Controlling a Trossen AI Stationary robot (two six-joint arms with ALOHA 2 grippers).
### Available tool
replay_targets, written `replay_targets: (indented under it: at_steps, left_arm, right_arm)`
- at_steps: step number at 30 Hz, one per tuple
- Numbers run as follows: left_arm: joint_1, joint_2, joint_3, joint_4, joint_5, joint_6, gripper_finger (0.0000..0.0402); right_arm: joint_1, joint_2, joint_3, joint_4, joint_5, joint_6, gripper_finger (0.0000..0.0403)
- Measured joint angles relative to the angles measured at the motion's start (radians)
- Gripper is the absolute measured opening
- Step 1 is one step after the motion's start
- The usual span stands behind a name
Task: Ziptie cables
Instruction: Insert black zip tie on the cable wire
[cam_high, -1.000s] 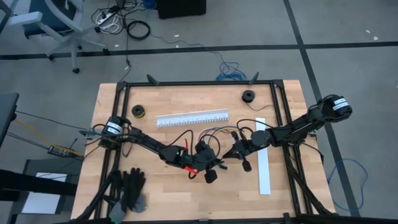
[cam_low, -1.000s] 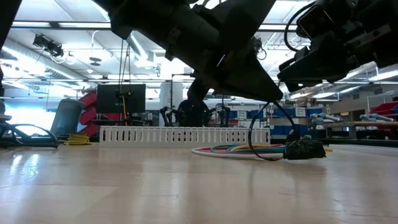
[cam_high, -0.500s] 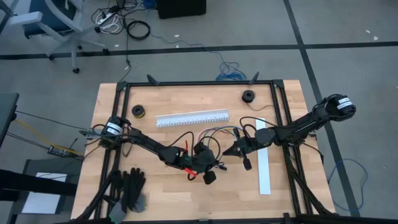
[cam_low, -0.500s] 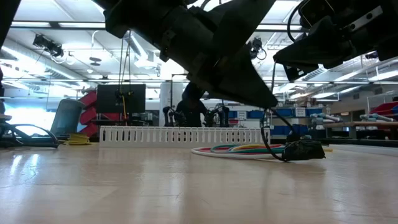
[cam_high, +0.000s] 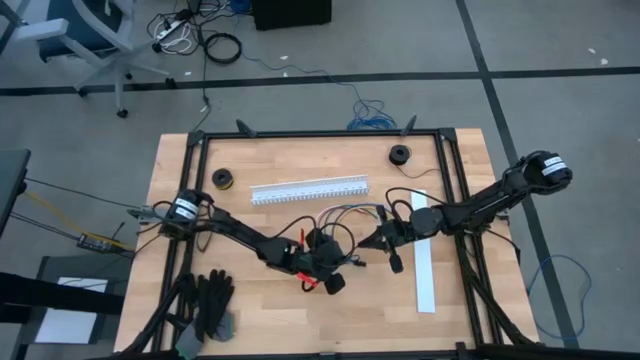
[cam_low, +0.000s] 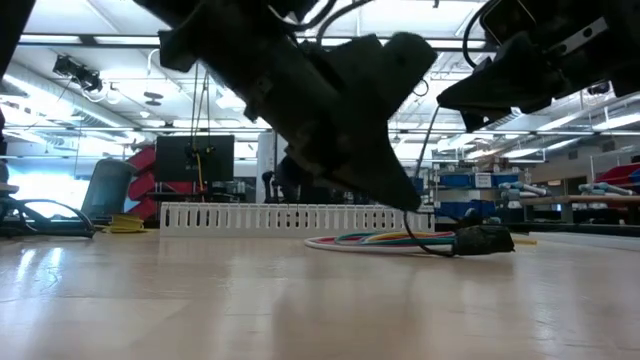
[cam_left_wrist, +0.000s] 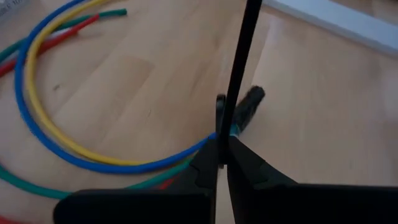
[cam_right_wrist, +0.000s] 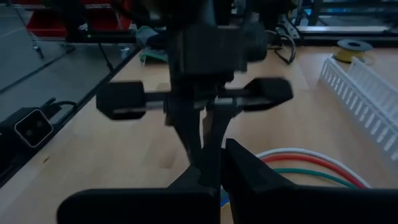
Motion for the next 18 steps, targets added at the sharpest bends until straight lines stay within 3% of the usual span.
replay_targets:
  at_steps: [18]
  left_arm:
    - [0.001, 0.07, 0.0, 0.098, 0.009, -0.036, 0.0]
  right_arm:
    - [0.088, -0.034, 0.0, 0.063, 0.155, -0.077, 0.0]
